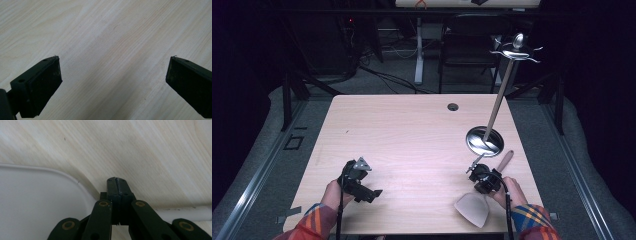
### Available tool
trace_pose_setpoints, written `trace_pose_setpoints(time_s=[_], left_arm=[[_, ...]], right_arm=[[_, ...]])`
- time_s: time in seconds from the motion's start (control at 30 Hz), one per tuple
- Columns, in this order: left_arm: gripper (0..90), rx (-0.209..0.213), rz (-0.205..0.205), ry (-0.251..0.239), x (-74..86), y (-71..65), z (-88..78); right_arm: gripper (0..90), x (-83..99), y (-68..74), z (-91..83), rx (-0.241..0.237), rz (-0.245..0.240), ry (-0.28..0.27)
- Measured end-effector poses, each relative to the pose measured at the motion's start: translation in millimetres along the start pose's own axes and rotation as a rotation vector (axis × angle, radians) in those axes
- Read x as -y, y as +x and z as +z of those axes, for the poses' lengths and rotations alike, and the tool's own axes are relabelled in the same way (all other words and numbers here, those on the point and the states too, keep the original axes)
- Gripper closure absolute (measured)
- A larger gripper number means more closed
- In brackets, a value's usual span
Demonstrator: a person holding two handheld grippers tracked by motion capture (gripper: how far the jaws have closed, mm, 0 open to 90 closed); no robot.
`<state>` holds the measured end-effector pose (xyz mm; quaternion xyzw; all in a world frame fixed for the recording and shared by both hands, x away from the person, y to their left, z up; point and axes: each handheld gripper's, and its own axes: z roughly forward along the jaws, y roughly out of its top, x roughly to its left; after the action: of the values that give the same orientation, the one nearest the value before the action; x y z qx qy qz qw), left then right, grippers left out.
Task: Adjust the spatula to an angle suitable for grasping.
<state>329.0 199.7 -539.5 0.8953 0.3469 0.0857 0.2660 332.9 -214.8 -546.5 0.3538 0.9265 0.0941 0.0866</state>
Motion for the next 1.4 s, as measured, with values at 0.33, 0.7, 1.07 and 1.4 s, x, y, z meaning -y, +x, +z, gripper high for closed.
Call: trace_pose_setpoints(time_s=[0.33, 0.7, 1.07, 1.4], left_arm=[[0.0, 0.013, 0.013, -0.005, -1.5, -1.6, -0.3], [0.0, 0.014, 0.021, -0.002, -3.8, -2.6, 1.1], [0.0, 0.019, 0.02, 0.005, -3.7, -1.8, 1.9], [0.0, 0.012, 0.021, 0.006, -3.2, -1.7, 2.0]], right_arm=[[49.9, 15.5, -23.3, -20.8, -0.041, 0.284, -0.108], [32.7, 34.1, -57.1, -11.9, 0.044, 0.644, -0.061], [43.2, 29.3, -60.4, -1.9, 0.036, 0.66, -0.048], [53.5, 29.9, -65.9, -3.0, -0.005, 0.666, -0.068]])
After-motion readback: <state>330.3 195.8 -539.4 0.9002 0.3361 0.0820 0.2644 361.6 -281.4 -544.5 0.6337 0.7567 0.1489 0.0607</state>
